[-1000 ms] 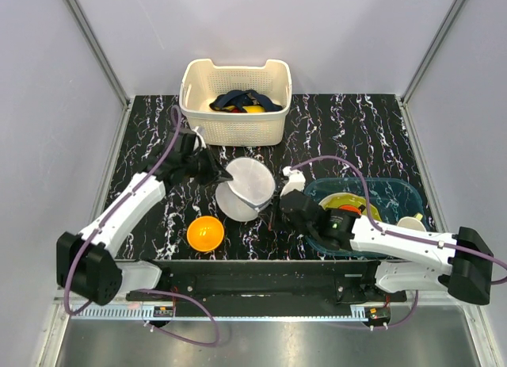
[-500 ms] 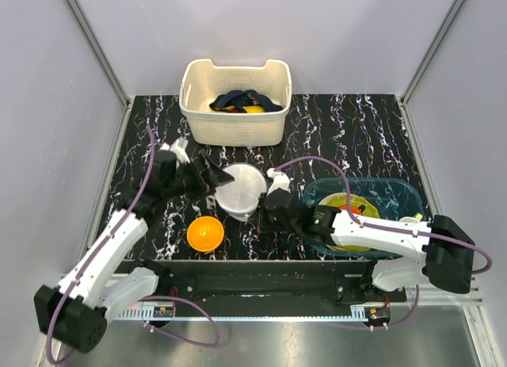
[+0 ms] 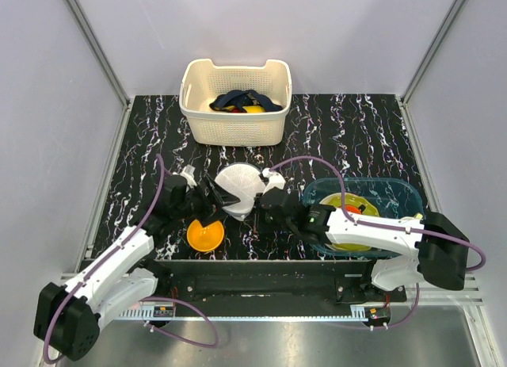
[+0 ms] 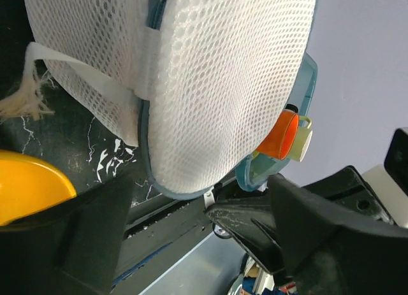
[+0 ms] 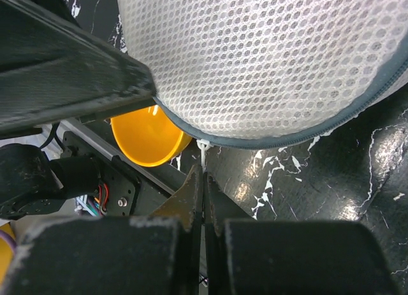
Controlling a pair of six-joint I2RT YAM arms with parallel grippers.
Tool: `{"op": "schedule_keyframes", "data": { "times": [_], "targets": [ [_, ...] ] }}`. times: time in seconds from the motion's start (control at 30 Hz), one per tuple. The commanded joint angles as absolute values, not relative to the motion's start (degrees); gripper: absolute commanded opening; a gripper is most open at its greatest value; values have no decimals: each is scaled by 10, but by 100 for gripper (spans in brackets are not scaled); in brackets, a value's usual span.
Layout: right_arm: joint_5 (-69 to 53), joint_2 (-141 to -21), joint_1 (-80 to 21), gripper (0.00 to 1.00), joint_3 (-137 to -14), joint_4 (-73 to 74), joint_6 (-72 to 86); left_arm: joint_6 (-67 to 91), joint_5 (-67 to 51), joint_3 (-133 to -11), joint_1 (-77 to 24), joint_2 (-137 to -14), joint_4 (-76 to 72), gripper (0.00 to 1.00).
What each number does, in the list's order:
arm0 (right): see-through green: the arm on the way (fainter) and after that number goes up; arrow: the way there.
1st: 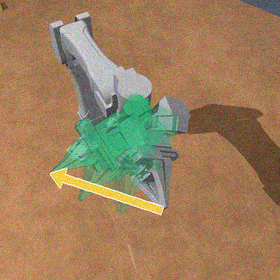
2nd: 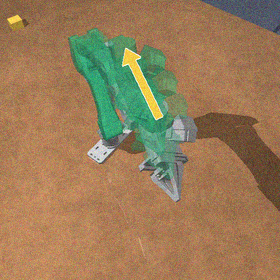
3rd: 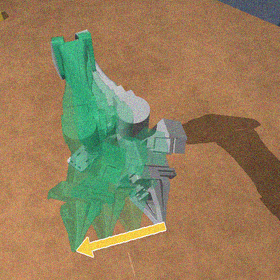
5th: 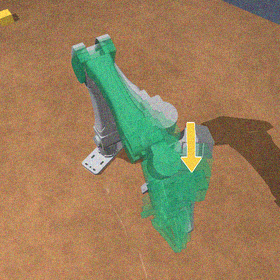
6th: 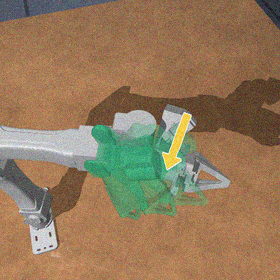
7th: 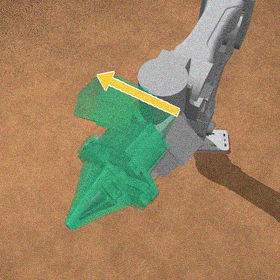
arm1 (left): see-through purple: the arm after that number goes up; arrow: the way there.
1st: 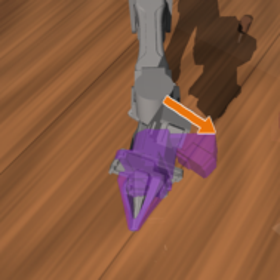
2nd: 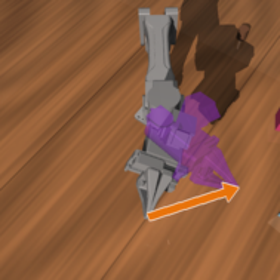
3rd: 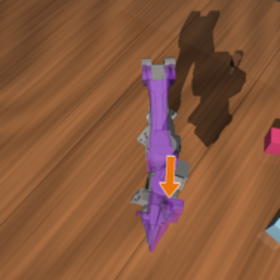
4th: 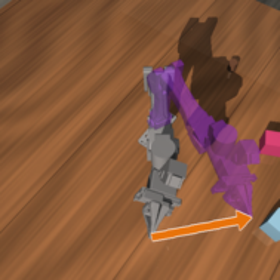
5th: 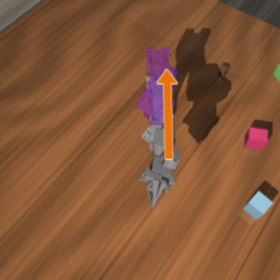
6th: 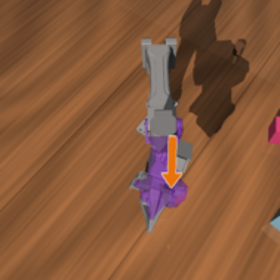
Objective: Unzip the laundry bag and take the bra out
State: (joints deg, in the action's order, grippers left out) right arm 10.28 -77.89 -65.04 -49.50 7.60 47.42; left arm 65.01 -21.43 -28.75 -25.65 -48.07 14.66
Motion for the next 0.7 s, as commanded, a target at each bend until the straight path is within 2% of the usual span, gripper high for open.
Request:
{"op": "schedule_keyframes", "data": {
  "times": [0.0, 0.03, 0.07, 0.1, 0.13, 0.37, 0.63, 0.67],
  "targets": [
    [104, -773, -652, 0, -524, 64, 476, 657, -207, -320, -274, -511, 95, 74],
    [106, -767, -653, 0, -524, 68, 475, 642, -201, -326, -273, -515, 102, 59],
    [111, -765, -652, 0, -523, 78, 474, 633, -181, -343, -272, -525, 114, 20],
    [114, -760, -653, 0, -520, 84, 470, 622, -174, -358, -272, -532, 141, 6],
    [126, -746, -651, 0, -513, 94, 468, 595, -167, -373, -270, -538, 160, 0],
    [148, -650, -652, 0, -455, 198, 439, 519, -153, -470, -239, -577, 239, 0],
    [132, -674, -653, 0, -493, 172, 441, 483, -182, -562, -232, -694, 232, 0],
    [131, -679, -653, 0, -497, 168, 441, 475, -185, -570, -231, -703, 243, 5]
  ]
}}
